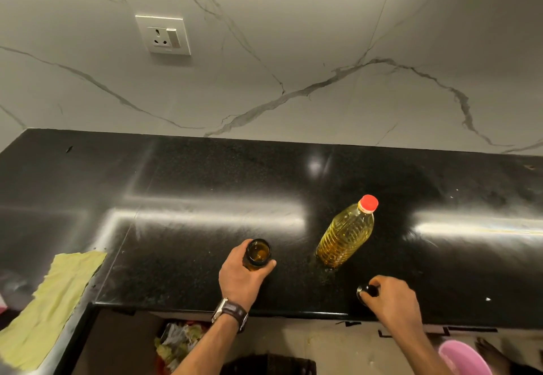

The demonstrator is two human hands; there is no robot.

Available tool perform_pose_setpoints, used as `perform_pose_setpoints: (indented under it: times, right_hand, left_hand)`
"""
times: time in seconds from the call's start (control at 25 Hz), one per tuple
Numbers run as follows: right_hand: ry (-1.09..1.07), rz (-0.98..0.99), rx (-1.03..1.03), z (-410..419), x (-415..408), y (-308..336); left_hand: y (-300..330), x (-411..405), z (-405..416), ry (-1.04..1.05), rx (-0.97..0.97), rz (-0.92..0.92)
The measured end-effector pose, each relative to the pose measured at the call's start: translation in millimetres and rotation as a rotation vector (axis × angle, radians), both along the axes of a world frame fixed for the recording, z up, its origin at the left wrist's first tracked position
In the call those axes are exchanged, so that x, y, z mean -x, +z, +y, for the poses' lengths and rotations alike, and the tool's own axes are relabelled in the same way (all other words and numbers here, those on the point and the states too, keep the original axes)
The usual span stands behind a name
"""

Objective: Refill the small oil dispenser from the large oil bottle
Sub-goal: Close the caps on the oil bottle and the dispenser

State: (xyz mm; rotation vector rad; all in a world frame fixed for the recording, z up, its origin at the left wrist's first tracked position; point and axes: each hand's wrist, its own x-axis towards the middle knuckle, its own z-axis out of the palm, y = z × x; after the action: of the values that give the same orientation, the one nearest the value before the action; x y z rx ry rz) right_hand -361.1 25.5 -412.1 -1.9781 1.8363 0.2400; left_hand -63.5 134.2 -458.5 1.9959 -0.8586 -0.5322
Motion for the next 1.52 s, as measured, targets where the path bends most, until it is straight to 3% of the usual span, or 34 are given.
perform_pose_setpoints:
  times: [0.2, 0.48, 0.72, 1.52]
  right_hand:
    - [0.206, -0.113, -0.027, 47, -70, 26]
    - [0.4, -0.504, 0.262, 43, -164, 55]
    - [0.454, -0.474, 0.264, 22, -199, 50]
    - [0.492, -0.397, 0.236, 23, -209, 34]
  left_hand:
    - [-1, -1, 1, 0.017, 0.011, 0.028]
    - [5, 1, 4, 0.032, 0.054, 0.028]
    - [11, 3, 4, 0.03, 0.047, 0.034]
    - [1, -4, 1, 0.005, 0.034, -0.037]
